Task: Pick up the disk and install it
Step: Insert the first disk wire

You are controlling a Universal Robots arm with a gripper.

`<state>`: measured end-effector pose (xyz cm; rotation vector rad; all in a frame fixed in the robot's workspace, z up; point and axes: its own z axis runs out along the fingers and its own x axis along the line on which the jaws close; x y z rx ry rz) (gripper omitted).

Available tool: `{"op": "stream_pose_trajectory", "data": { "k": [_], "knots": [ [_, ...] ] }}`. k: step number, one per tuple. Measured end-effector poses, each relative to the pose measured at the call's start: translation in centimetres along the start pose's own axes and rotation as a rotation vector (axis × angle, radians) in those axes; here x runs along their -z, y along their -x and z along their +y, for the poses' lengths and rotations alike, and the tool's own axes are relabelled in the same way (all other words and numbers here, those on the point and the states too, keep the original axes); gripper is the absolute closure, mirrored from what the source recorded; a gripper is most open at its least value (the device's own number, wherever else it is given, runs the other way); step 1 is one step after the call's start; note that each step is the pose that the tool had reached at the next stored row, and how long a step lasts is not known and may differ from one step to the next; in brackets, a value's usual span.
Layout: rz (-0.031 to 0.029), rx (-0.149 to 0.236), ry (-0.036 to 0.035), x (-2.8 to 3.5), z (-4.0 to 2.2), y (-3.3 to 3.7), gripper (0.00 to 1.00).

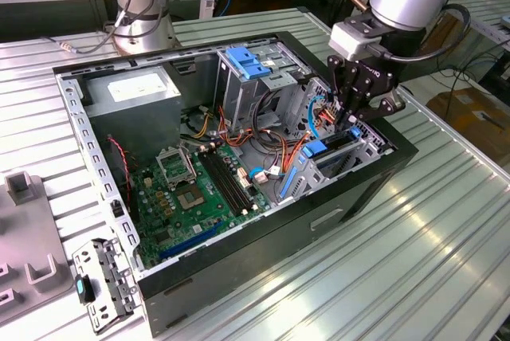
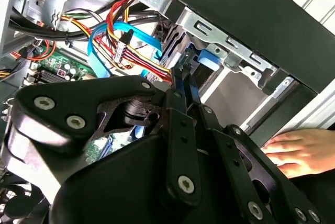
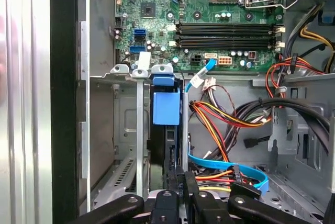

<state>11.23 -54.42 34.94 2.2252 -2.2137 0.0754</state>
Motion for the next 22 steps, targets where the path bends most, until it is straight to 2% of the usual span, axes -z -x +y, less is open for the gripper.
{"op": "stream_pose_trajectory", "data": {
  "k": [2,11,22],
  "knots": [
    [-0.0001,0.000,0.0000,-0.10,0.02,-0.19,0.83],
    [0.0002,0.000,0.0000,-0.49,0.08,-0.20,0.83],
    [0.0001,0.000,0.0000,-0.31,0.07,-0.22,0.83]
  ]
}}
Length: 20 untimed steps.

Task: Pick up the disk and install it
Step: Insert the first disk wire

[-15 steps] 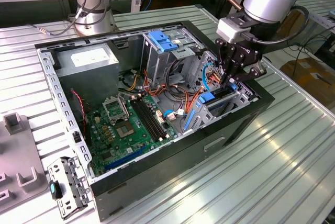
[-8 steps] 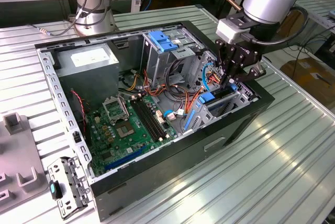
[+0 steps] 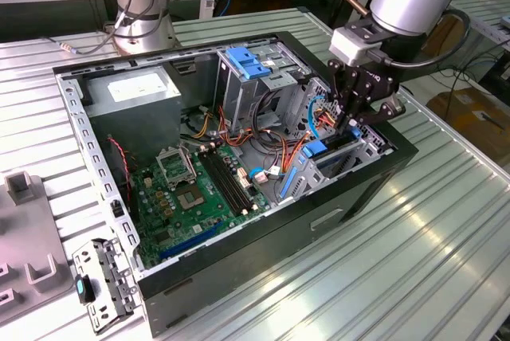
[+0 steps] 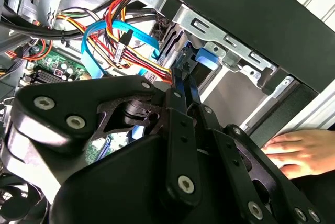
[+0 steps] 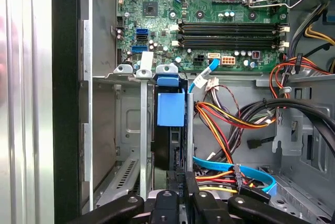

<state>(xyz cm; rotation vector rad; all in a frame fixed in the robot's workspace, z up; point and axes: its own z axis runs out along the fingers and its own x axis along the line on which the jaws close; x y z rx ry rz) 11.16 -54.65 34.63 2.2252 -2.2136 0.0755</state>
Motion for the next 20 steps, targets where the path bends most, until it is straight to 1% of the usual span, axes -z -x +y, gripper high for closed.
{"op": "stream_pose_trajectory", "data": {
  "k": [5,13,16,20],
  "knots": [
    [-0.0003,0.000,0.0000,-0.02,0.00,-0.23,0.83],
    [-0.0018,0.000,0.0000,-0.18,0.05,-0.23,0.83],
    [-0.0022,-0.001,0.0000,0.08,0.04,-0.18,0.83],
    [-0.0019,-0.001,0.0001,0.10,0.04,-0.16,0.83]
  ]
}}
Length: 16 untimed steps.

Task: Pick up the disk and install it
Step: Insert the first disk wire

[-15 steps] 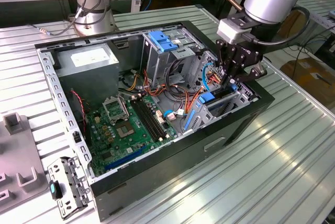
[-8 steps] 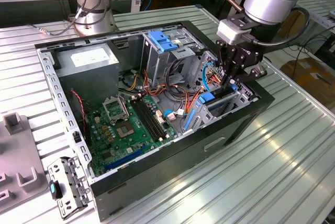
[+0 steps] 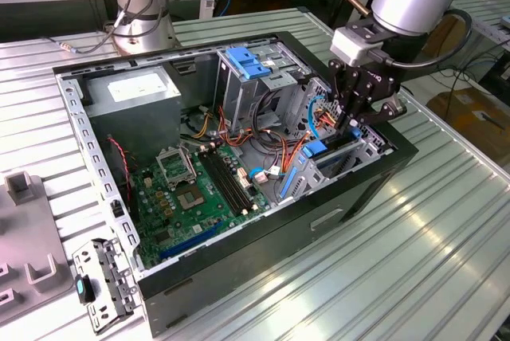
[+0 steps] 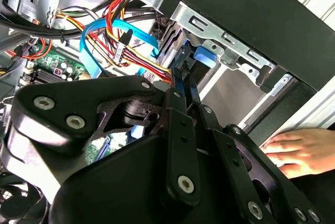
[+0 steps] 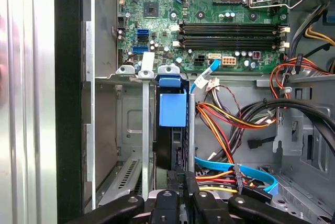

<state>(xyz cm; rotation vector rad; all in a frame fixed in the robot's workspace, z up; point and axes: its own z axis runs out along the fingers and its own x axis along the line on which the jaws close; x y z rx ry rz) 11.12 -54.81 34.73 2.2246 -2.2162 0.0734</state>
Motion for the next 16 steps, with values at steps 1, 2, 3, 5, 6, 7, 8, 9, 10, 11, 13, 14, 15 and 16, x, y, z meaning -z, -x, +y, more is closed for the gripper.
{"op": "stream_pose_trajectory", "data": {
  "k": [1,2,3,5,6,7,8,9,10,11,13,14,15,16],
  "knots": [
    [0.0000,0.000,0.0000,-0.02,0.00,0.00,0.83],
    [-0.0001,0.000,0.0000,-0.06,0.00,0.01,0.83],
    [-0.0001,0.000,0.0000,-0.11,0.00,0.01,0.83],
    [0.0000,-0.001,0.0000,-0.19,0.01,0.01,0.83],
    [0.0000,-0.001,0.0002,-0.25,0.01,0.01,0.83],
    [-0.0001,-0.001,0.0003,-0.30,0.01,0.01,0.83],
    [-0.0001,-0.001,0.0005,-0.36,0.02,0.01,0.83],
    [-0.0003,-0.002,0.0009,-0.42,0.02,0.01,0.83],
    [-0.0006,-0.002,0.0016,-0.50,0.02,0.01,0.83],
    [-0.0008,-0.002,0.0025,-0.59,0.02,0.02,0.83],
    [-0.0002,-0.002,0.0047,-0.73,0.03,0.02,0.83],
    [-0.0002,-0.002,0.0048,-0.73,0.03,0.02,0.83],
    [-0.0005,-0.001,0.0048,-0.75,0.03,0.02,0.83],
    [-0.0011,-0.002,0.0049,-0.69,0.03,0.02,0.82]
  ]
}}
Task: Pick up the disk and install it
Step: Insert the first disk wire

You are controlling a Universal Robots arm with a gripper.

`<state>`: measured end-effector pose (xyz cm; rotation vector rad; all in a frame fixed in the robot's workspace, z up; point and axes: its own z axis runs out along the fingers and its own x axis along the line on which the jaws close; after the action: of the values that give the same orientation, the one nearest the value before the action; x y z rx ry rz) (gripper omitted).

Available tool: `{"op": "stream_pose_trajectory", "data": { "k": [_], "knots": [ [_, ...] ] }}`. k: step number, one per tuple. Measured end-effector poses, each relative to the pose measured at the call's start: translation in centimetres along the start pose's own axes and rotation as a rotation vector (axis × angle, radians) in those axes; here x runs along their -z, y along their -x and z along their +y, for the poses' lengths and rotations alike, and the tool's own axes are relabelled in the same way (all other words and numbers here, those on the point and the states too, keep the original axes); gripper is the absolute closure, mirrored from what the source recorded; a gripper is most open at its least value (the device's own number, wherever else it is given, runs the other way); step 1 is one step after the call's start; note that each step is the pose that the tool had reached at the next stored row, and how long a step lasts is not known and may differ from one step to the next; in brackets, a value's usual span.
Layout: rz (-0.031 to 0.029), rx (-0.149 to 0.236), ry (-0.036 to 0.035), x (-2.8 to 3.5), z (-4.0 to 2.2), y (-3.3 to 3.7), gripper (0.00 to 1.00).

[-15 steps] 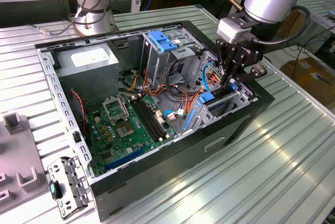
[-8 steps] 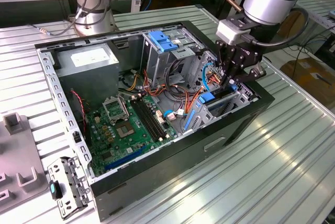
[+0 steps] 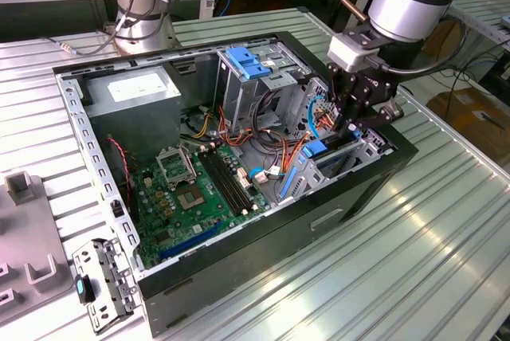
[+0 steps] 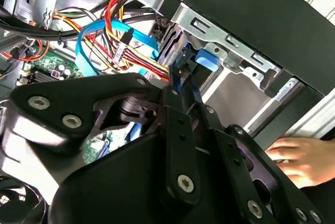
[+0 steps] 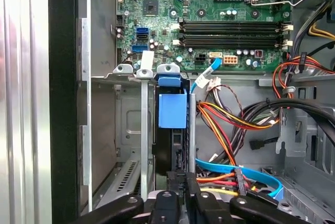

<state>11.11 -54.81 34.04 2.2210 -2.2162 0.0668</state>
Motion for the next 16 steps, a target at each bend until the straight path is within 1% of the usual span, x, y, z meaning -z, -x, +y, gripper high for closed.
{"op": "stream_pose_trajectory", "data": {
  "k": [1,2,6,7,9,16],
  "knots": [
    [0.0002,0.000,0.0000,0.47,-0.02,-0.01,0.76],
    [0.0002,0.000,0.0000,0.59,-0.02,-0.02,0.76],
    [0.0001,0.000,0.0000,0.70,-0.02,-0.02,0.76],
    [0.0003,0.000,0.0000,0.70,-0.02,-0.02,0.77],
    [0.0003,0.000,0.0000,0.71,-0.02,-0.02,0.89],
    [0.0003,0.000,0.0000,0.73,-0.02,-0.02,0.89]
  ]
}}
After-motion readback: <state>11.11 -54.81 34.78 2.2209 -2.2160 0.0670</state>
